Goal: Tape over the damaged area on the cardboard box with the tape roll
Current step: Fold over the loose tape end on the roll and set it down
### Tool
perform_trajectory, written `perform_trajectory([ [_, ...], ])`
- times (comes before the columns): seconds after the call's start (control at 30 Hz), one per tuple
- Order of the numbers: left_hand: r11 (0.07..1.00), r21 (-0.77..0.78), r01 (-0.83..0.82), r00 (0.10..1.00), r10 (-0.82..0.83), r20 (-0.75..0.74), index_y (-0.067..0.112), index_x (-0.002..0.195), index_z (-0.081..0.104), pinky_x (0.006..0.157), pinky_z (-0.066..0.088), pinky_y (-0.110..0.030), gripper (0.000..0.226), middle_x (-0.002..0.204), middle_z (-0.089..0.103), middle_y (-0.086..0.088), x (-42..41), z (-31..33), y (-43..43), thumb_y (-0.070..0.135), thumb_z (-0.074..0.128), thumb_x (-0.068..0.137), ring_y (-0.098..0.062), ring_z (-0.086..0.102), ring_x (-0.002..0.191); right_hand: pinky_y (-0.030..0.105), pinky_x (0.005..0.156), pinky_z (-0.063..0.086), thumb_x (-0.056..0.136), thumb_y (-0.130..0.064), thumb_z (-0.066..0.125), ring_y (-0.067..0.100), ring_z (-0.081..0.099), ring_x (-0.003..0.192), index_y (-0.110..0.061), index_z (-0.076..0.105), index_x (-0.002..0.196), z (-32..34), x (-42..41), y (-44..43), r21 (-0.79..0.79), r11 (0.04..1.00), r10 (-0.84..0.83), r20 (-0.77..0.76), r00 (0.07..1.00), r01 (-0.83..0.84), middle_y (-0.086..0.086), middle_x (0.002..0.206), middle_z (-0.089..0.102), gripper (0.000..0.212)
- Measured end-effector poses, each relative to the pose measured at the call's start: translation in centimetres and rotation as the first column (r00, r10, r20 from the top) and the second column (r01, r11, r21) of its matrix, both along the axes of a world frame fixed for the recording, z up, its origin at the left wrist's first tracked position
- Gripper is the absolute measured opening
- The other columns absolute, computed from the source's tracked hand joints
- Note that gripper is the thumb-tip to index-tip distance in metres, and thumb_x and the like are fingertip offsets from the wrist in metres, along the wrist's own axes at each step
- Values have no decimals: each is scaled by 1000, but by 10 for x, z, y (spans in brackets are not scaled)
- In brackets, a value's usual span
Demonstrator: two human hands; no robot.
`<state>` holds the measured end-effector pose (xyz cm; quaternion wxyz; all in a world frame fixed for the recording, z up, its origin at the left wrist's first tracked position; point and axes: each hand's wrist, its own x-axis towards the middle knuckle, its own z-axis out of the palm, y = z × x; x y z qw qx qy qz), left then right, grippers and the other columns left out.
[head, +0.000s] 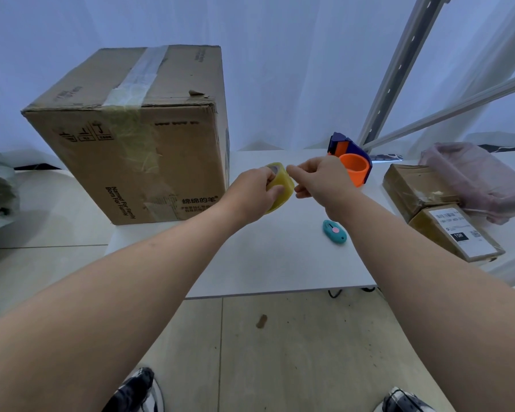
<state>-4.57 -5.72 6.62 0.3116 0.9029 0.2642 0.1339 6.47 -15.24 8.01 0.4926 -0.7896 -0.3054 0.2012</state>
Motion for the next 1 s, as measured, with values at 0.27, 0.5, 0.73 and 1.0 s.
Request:
perform_trajectory([
  [0.27,994,101,48,999,-47,-19,12,98,58,53,34,-20,19,88,57,-2,5,-3,-8,29,52,94,-18,52,76,20,57,53,80,-10,69,13,65,71,-13,54,108,-3,7,-3,-19,995,-95,-130,987,93,7,91,63,32],
  [0.5,976,199,86,995,-75,-60,10,97,58,61,33,-25,18,84,54,0,11,-15,-15,27,53,93,-17,50,73,27,62,56,78,3,66,19,62,66,-13,62,68,-17,6,-9,-14,991,-137,-81,987,136,9,73,65,19],
  [0.73,974,215,68,990,-40,-134,7,98,57,60,30,-26,21,84,52,-1,26,-21,2,27,51,94,-18,46,74,31,68,58,86,-30,62,23,67,78,-7,54,118,-38,38,-15,-184,975,-126,-6,992,123,12,100,64,40],
  [1.0,962,263,78,978,-23,-205,6,109,57,78,38,-34,25,108,60,-12,43,-34,14,26,50,95,-30,54,100,40,88,50,75,-34,71,29,54,102,-9,50,116,-73,52,-35,-790,613,203,163,965,4,13,118,53,53],
])
